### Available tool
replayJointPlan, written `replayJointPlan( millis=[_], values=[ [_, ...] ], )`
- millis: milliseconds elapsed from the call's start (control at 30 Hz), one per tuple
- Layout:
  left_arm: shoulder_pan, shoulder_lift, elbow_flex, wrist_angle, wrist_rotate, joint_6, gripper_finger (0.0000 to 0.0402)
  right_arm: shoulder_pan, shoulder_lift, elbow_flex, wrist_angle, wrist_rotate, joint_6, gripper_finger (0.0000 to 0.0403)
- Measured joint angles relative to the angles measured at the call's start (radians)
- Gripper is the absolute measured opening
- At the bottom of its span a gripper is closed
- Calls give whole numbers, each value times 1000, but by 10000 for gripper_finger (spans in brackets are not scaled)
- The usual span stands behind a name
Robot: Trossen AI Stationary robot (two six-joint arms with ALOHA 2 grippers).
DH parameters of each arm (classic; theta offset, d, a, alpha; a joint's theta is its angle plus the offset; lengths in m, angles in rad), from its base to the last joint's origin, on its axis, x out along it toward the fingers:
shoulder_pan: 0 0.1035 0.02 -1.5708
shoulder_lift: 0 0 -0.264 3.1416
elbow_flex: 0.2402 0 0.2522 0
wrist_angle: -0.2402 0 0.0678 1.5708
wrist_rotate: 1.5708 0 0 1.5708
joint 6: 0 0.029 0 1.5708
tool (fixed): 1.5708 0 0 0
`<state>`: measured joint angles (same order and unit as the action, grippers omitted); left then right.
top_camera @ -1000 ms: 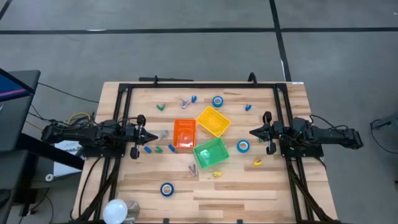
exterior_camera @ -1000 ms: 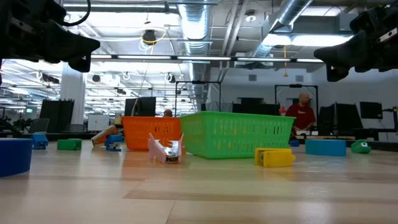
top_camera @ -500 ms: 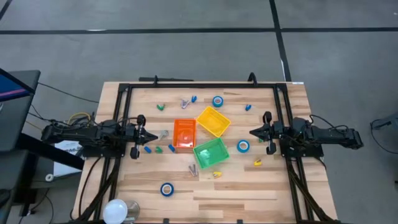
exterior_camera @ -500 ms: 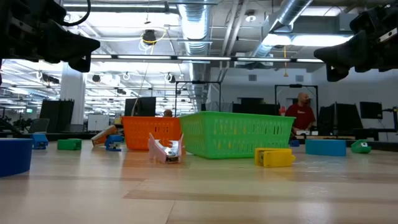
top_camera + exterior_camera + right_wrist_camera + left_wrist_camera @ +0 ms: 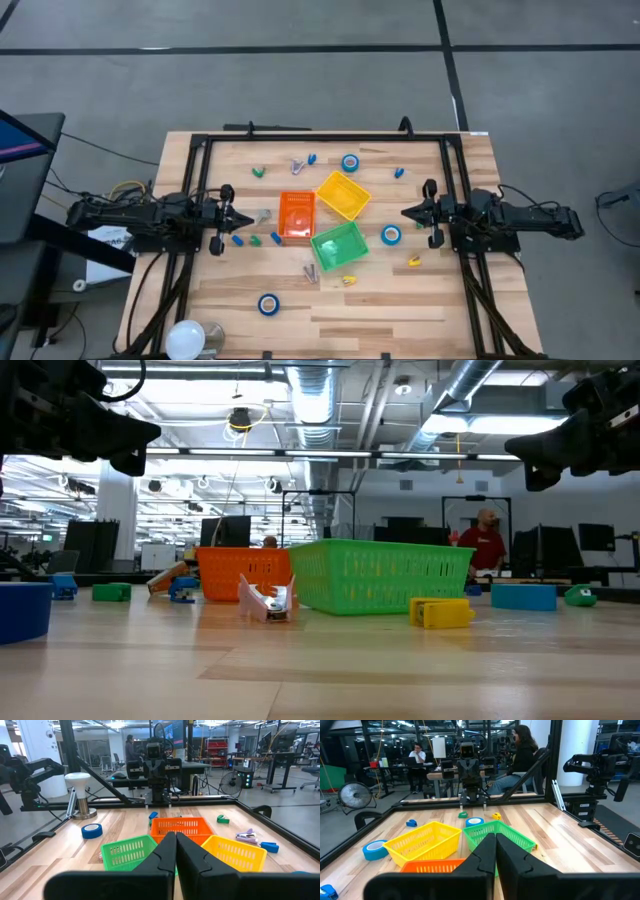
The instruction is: Pick and place Stapler, Stapler remover, tape
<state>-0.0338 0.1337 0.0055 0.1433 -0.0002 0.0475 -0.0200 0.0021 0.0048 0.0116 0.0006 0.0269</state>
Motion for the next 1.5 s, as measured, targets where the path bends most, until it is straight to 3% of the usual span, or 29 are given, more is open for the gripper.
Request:
replayJointPlan(
  millis=[1500],
  values=[
    [0,0,0,0,0,0,4,0,0,0,61,0,0,1]
  ],
)
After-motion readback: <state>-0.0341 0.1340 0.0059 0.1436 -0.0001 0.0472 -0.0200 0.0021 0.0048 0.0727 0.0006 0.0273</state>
